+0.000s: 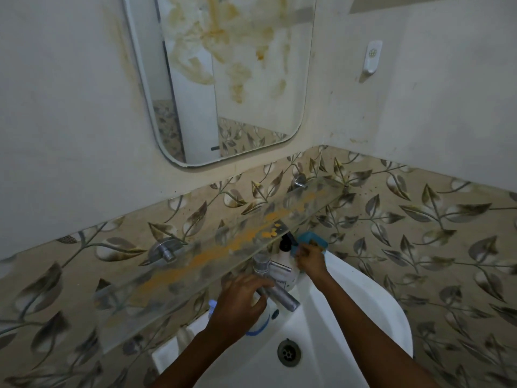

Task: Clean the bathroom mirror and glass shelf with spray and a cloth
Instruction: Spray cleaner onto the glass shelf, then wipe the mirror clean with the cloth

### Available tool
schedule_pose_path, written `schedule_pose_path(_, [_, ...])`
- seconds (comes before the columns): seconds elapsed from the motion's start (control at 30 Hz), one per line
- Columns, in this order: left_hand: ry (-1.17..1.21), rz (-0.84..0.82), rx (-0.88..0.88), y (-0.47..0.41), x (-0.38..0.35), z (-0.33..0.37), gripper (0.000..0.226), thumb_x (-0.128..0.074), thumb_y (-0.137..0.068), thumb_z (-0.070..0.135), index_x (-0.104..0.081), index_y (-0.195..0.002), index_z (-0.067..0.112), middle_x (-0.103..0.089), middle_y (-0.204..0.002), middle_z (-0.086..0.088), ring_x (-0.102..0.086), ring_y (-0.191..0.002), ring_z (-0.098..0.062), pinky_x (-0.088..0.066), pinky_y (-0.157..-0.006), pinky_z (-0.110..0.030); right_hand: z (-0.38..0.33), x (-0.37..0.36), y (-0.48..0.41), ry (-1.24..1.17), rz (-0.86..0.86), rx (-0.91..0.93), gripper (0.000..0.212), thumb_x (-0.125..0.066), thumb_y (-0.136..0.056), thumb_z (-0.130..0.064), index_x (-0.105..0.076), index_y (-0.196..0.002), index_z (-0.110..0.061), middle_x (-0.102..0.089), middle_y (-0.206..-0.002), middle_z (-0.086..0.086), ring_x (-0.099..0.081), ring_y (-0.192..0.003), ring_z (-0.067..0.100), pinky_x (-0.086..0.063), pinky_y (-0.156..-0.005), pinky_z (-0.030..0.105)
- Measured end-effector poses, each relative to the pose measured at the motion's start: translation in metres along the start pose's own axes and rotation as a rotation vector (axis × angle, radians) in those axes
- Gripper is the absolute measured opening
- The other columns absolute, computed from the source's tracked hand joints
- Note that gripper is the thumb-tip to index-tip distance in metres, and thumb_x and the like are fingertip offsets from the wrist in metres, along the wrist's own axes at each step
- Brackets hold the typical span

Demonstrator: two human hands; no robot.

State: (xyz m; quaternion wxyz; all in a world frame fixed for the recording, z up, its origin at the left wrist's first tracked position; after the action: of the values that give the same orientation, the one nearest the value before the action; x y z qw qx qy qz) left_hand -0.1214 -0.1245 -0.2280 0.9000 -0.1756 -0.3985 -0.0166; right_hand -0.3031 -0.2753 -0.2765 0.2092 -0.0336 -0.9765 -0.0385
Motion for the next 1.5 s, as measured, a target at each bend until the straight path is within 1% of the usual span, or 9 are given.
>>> schedule_pose_path(0.17, [0.002, -0.008, -0.011, -0.006, -0.012, 0.002, 0.032, -0.047, -0.079, 0.029, -0.065, -0.105, 0.031, -0.058, -0.102, 0.021, -0.046, -0.097, 0.004, -0.029, -0.086, -0.010, 0.050, 0.041, -0.013, -0.196, 0.310, -0.263, 0.020, -0.055, -0.081, -0.001, -0.059, -0.062, -0.007, -0.062, -0.073, 0.019, -0.054, -0.059, 0.027, -0.047, -0.058, 0.036])
schedule_pose_path(0.37, [-0.019, -0.004, -0.071, -0.021, -0.022, 0.001, 0.030, -0.048, -0.081, 0.033, -0.066, -0.105, 0.033, -0.059, -0.104, 0.024, -0.047, -0.103, 0.006, -0.022, -0.091, -0.006, 0.066, 0.023, -0.041, -0.333, 0.158, -0.443, 0.029, -0.066, -0.083, -0.022, -0.056, -0.100, 0.000, -0.058, -0.077, 0.018, -0.054, -0.059, 0.027, -0.048, -0.052, 0.031])
schedule_pose_path(0.57, [-0.072, 0.062, -0.107, -0.010, -0.031, -0.005, 0.033, -0.035, -0.076, 0.045, -0.063, -0.093, 0.040, -0.052, -0.090, 0.037, -0.039, -0.096, 0.016, -0.028, -0.101, -0.033, 0.062, 0.006, -0.051, -0.211, 0.213, -0.359, 0.045, -0.057, -0.087, -0.047, -0.059, -0.084, -0.002, -0.062, -0.080, 0.020, -0.059, -0.070, 0.027, -0.050, -0.054, 0.032])
schedule_pose_path(0.7, [-0.116, 0.193, -0.203, 0.002, -0.029, 0.000, 0.019, -0.049, -0.074, 0.032, -0.058, -0.088, 0.042, -0.056, -0.087, 0.034, -0.049, -0.094, 0.011, -0.040, -0.095, -0.039, 0.060, -0.001, -0.064, -0.046, 0.126, -0.282, 0.040, -0.040, -0.094, -0.045, -0.061, -0.116, -0.019, -0.056, -0.088, 0.010, -0.057, -0.074, 0.023, -0.049, -0.059, 0.029])
schedule_pose_path(0.8, [-0.129, 0.203, -0.221, 0.001, -0.024, 0.002, 0.022, -0.052, -0.073, 0.032, -0.055, -0.092, 0.043, -0.045, -0.090, 0.048, -0.048, -0.097, 0.013, -0.042, -0.092, -0.039, 0.045, 0.000, -0.071, 0.086, 0.119, -0.200, 0.031, -0.038, -0.095, -0.031, -0.049, -0.066, -0.027, -0.052, -0.078, 0.008, -0.051, -0.070, 0.022, -0.051, -0.070, 0.036])
schedule_pose_path(1.0, [-0.071, 0.172, -0.192, 0.000, -0.023, -0.001, 0.032, -0.053, -0.072, 0.034, -0.052, -0.102, 0.045, -0.043, -0.102, 0.054, -0.038, -0.098, 0.027, -0.041, -0.082, -0.017, 0.016, 0.006, -0.088, 0.106, 0.088, -0.119, 0.038, -0.053, -0.084, -0.005, -0.039, -0.050, -0.014, -0.045, -0.056, 0.012, -0.047, -0.058, 0.023, -0.038, -0.057, 0.029])
schedule_pose_path(1.13, [0.004, 0.116, -0.115, -0.001, -0.026, 0.003, 0.041, -0.057, -0.072, 0.033, -0.049, -0.100, 0.061, -0.048, -0.102, 0.052, -0.044, -0.094, 0.026, -0.039, -0.080, -0.015, 0.016, 0.012, -0.091, -0.181, 0.090, -0.178, 0.034, -0.051, -0.084, -0.002, -0.037, -0.054, -0.011, -0.044, -0.059, 0.015, -0.049, -0.062, 0.026, -0.052, -0.063, 0.046])
schedule_pose_path(1.33, [0.104, 0.045, -0.074, -0.011, -0.021, 0.026, 0.035, -0.055, -0.078, 0.037, -0.053, -0.098, 0.066, -0.055, -0.108, 0.043, -0.051, -0.100, 0.018, -0.038, -0.087, -0.013, -0.014, 0.047, -0.063, -0.748, 0.016, -0.105, 0.007, -0.052, -0.090, -0.004, -0.058, -0.088, -0.006, -0.061, -0.068, 0.008, -0.060, -0.070, 0.025, -0.056, -0.063, 0.034])
schedule_pose_path(1.5, [0.253, -0.136, -0.049, -0.013, -0.017, 0.057, 0.026, -0.045, -0.074, 0.046, -0.057, -0.090, 0.063, -0.057, -0.096, 0.042, -0.057, -0.088, 0.005, -0.042, -0.080, -0.013, -0.028, 0.085, -0.023, -1.032, 0.056, -0.159, 0.012, -0.055, -0.087, -0.006, -0.059, -0.076, -0.008, -0.059, -0.078, 0.012, -0.058, -0.074, 0.026, -0.055, -0.064, 0.037])
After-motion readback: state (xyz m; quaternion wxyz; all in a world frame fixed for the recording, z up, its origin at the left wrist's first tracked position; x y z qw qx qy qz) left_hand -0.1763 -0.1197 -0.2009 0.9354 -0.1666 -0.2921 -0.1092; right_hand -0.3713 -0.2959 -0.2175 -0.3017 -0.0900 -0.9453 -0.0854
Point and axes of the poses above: each hand's wrist, its own y-axis away from the middle knuckle, its own x-axis out of the back of the hand, z = x × y, the point moved 3 cm from there along -y, towards the middle knuckle
